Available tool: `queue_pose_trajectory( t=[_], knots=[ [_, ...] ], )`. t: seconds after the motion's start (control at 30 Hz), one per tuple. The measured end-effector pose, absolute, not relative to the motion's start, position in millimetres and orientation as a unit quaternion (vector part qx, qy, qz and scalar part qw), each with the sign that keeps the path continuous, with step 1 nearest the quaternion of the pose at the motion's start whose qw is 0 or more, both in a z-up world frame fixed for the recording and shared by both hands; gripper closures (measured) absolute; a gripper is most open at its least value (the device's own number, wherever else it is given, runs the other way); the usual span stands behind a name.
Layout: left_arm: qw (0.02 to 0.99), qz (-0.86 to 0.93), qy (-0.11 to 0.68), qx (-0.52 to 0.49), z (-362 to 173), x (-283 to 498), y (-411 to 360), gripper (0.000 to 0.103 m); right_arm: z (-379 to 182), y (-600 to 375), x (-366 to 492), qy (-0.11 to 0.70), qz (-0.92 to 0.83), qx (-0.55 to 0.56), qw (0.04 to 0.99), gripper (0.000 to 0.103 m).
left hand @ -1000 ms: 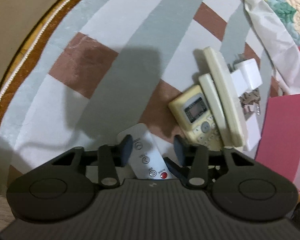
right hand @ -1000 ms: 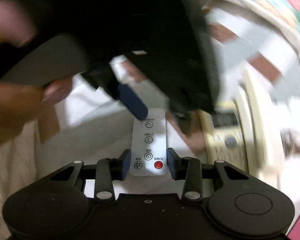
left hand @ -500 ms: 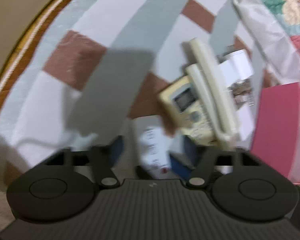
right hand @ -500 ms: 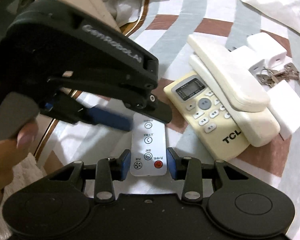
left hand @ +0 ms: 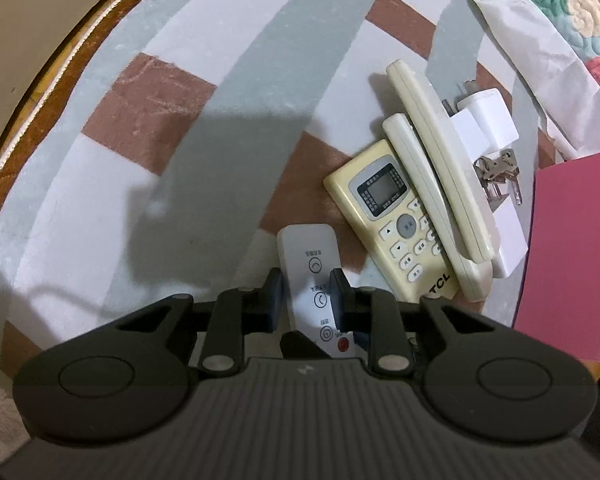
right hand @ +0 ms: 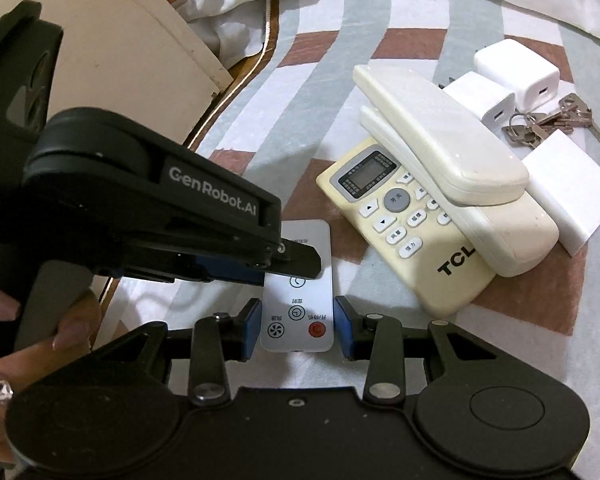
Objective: Organize rigid objects
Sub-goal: 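Close the left gripper on the small white red-button remote, then carry the small remote into the pink box and release it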
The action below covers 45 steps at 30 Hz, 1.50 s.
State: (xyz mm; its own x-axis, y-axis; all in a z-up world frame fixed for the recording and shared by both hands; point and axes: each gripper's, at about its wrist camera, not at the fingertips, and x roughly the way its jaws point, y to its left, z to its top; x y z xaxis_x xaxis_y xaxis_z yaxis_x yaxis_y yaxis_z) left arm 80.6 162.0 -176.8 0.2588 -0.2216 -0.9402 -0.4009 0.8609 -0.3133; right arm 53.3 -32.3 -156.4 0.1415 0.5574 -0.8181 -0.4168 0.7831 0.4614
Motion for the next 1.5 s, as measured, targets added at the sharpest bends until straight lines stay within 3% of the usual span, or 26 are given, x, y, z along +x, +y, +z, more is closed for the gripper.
queue_pose_trajectory(
  t=[0.27,0.6,0.97,1.23,1.5],
  knots=[
    [0.778,0.033,0.587,-0.22,-148.5,65.7,145.3,0.084,-144.0,-26.0,41.1,0.558,0.325,0.049,0.762,0.059],
    [0.824,-0.028,0.532,-0.195,-75.1,40.4,113.4,0.084,-70.1,-56.3,22.4,0.503,0.336,0.018,0.796,0.059],
    [0.851,-0.12,0.494,-0.129,2.4,39.1,22.8,0.084,3.7,-144.0,16.4,0.477,0.295,0.039,0.827,0.059],
    [0.833,-0.18,0.512,-0.106,6.7,84.1,-58.9,0.084,7.4,-219.9,38.7,0.487,0.219,0.078,0.842,0.059],
    [0.806,-0.188,0.555,-0.087,-44.6,131.5,-129.3,0.084,-44.0,-283.6,74.6,0.529,0.16,0.15,0.82,0.059]
  ],
)
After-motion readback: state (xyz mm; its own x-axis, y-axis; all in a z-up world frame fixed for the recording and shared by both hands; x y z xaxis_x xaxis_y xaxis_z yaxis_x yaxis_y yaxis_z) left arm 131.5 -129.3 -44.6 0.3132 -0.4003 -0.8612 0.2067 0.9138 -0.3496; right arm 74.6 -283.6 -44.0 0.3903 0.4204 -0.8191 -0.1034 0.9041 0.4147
